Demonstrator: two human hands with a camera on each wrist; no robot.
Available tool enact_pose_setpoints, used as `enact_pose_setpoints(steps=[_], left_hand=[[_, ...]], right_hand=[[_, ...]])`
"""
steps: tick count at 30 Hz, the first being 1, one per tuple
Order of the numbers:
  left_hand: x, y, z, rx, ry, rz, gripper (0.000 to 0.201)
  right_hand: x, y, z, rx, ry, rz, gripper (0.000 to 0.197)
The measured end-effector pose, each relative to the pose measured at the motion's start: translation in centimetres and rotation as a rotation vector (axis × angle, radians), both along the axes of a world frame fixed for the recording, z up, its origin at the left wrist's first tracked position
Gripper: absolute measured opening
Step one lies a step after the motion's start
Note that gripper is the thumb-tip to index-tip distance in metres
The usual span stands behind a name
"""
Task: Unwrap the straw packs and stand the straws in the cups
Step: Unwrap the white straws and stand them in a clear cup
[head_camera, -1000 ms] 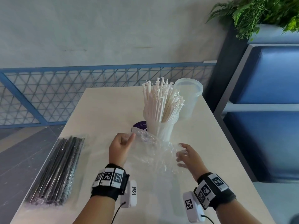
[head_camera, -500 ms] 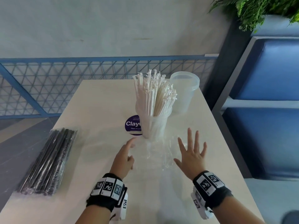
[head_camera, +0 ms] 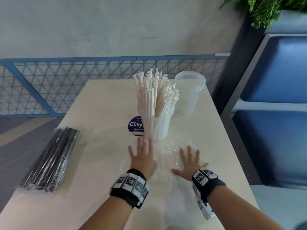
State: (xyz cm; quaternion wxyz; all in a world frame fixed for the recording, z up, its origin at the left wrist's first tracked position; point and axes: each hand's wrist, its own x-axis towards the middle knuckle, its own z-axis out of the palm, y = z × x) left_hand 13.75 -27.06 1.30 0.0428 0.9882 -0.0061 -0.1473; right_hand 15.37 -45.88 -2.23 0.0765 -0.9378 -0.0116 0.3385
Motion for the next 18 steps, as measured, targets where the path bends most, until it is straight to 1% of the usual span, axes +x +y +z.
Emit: enact_pose_setpoints(steps=[1, 2, 4, 6, 12, 18], left_hand=[[-0.2, -1.2, -0.3, -0.007, 0.053, -0.095, 0.084], [-0.4, -2.1, -0.9, -0.004, 0.128, -0.138, 0.086], [-0.5, -2.6, -2.4, 0.024, 0.281, -0.117, 0.087], [-0.5, -2.1, -3.3, 0.038, 0.361, -0.086, 0.088], [-0.4, 1.0, -3.5, 0.035, 0.406, -0.11, 0.098], [-1.0, 4.1, -3.5, 0.052, 0.381, -0.112, 0.105]], right_hand=[[0.0, 0.0, -0.1, 0.0, 0.005, -0.006, 0.096], [-0.1, 0.1, -0.1, 0.0, 0.008, -0.012, 0.096], [-0.2, 0.1, 0.1, 0.004, 0.013, -0.018, 0.097], [-0.3, -0.1, 0.4, 0.018, 0.027, -0.032, 0.101], [-0.3, -2.1, 0.4, 0.077, 0.06, -0.063, 0.132], [-0.9, -3.0, 1.2, 0.073, 0.066, -0.085, 0.14]])
